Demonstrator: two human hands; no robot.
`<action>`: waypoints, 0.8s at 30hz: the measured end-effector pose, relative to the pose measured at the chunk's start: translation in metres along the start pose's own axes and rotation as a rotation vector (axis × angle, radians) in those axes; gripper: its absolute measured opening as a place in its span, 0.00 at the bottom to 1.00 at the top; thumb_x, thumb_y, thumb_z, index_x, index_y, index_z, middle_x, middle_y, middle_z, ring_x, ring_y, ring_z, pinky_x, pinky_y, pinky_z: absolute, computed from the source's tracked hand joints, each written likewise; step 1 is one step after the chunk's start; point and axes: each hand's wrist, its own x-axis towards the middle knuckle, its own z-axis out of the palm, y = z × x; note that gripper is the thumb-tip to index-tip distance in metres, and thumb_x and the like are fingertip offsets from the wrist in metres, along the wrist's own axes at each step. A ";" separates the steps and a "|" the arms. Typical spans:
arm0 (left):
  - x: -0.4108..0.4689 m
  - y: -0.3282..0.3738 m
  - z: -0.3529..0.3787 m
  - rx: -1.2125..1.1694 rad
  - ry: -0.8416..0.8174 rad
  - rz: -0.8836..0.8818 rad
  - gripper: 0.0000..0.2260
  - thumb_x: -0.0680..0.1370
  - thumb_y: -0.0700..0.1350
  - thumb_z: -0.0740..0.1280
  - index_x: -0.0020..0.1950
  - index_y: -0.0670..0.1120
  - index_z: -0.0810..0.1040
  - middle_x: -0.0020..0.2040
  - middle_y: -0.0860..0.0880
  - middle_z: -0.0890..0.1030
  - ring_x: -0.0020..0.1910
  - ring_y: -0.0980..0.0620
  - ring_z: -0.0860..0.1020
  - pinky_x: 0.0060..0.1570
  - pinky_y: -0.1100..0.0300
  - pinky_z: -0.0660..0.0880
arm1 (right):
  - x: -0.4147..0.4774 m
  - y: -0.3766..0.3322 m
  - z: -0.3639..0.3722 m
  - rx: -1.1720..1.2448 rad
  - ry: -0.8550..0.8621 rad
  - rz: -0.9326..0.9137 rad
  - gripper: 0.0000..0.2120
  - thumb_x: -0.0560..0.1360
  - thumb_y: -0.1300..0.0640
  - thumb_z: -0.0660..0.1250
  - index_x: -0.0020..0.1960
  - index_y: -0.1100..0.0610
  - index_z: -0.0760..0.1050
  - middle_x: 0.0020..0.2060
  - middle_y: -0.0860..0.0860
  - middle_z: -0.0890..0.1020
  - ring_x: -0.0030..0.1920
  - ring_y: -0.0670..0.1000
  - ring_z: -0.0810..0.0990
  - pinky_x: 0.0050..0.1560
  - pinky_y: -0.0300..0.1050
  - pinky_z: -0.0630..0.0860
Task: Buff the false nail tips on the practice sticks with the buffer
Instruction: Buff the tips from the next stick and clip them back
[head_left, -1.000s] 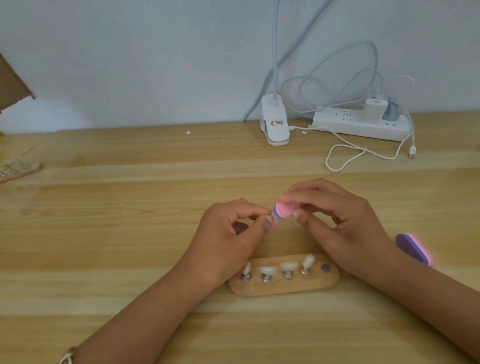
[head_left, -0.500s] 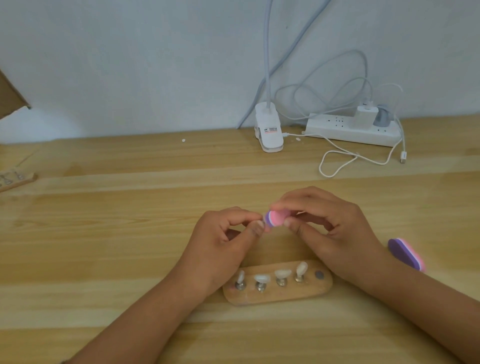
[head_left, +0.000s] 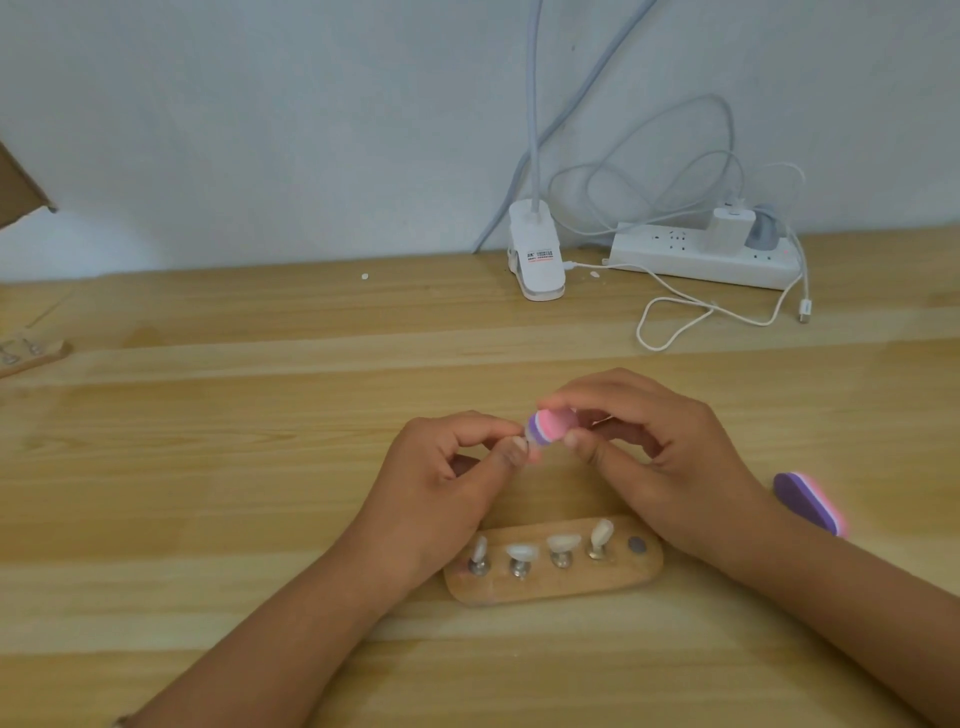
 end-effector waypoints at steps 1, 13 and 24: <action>0.000 0.000 0.000 0.003 -0.001 0.001 0.07 0.78 0.42 0.68 0.45 0.49 0.85 0.42 0.49 0.85 0.35 0.35 0.76 0.39 0.54 0.69 | 0.001 -0.001 -0.001 0.007 0.003 0.011 0.17 0.76 0.65 0.69 0.59 0.48 0.81 0.53 0.42 0.81 0.53 0.51 0.82 0.54 0.43 0.80; 0.000 0.005 0.000 0.012 -0.047 0.006 0.07 0.80 0.43 0.67 0.47 0.50 0.85 0.44 0.47 0.84 0.36 0.47 0.73 0.38 0.55 0.68 | -0.002 -0.007 0.002 0.005 -0.020 -0.048 0.18 0.74 0.68 0.70 0.57 0.48 0.81 0.52 0.44 0.81 0.54 0.51 0.83 0.54 0.41 0.80; 0.001 0.004 -0.002 -0.010 -0.067 0.056 0.09 0.80 0.38 0.64 0.46 0.45 0.83 0.40 0.50 0.85 0.43 0.59 0.80 0.47 0.69 0.72 | 0.002 -0.001 0.000 0.085 0.179 0.138 0.17 0.75 0.68 0.72 0.55 0.48 0.82 0.51 0.44 0.83 0.47 0.49 0.83 0.50 0.37 0.78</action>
